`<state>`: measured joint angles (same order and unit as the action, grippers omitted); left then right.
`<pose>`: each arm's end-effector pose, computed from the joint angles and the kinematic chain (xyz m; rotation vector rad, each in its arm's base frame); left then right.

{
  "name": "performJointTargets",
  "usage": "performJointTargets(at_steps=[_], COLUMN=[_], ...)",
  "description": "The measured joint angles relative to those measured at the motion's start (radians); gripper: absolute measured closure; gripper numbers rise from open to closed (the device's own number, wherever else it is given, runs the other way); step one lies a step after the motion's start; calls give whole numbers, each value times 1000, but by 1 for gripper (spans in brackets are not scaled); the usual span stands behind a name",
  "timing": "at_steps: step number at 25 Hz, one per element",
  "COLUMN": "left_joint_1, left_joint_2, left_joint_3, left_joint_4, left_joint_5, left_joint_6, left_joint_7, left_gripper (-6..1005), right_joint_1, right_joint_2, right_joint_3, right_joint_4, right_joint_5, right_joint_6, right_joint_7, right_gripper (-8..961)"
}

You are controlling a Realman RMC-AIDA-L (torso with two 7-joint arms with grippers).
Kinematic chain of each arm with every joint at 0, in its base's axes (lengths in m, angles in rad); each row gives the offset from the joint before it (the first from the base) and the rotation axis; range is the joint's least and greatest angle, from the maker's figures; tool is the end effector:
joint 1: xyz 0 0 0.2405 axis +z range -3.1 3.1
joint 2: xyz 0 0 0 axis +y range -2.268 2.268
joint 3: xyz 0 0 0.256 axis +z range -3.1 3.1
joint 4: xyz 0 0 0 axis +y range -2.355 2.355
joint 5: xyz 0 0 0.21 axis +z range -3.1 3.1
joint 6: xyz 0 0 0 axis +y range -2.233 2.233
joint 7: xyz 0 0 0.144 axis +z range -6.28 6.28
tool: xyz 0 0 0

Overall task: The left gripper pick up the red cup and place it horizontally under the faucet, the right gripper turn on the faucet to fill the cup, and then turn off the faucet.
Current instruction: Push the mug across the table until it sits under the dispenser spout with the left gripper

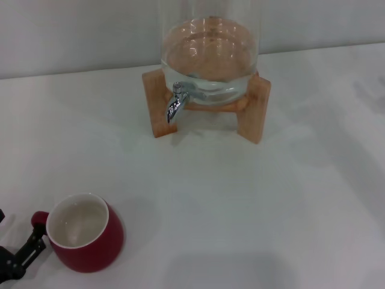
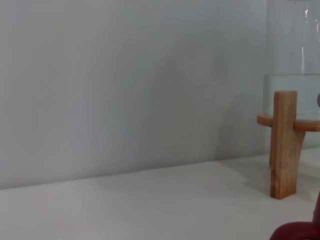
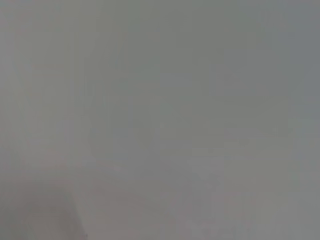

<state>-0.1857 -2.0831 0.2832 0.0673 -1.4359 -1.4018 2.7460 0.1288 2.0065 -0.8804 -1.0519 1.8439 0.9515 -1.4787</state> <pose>-0.3754 0.2070 -0.0372 -1.9851 -0.5991 -0.6531 0.3360 0.3264 0.1599 -1.6812 0.8747 0.8555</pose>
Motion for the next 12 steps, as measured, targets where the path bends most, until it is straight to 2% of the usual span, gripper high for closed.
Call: performJointTargets(at_steps=[12], left_joint_1=[-22], left_joint_2=[2], left_joint_3=[-3], left_joint_4=[0], left_joint_5=[-5], left_joint_6=[9], left_joint_7=[-6], left_gripper=[205], right_joint_1=[-1], right_joint_2=[0], right_joint_3=[8], right_joint_4=[2], right_joint_5=[0], right_joint_6=[3], right_joint_7=[0], right_gripper=[204])
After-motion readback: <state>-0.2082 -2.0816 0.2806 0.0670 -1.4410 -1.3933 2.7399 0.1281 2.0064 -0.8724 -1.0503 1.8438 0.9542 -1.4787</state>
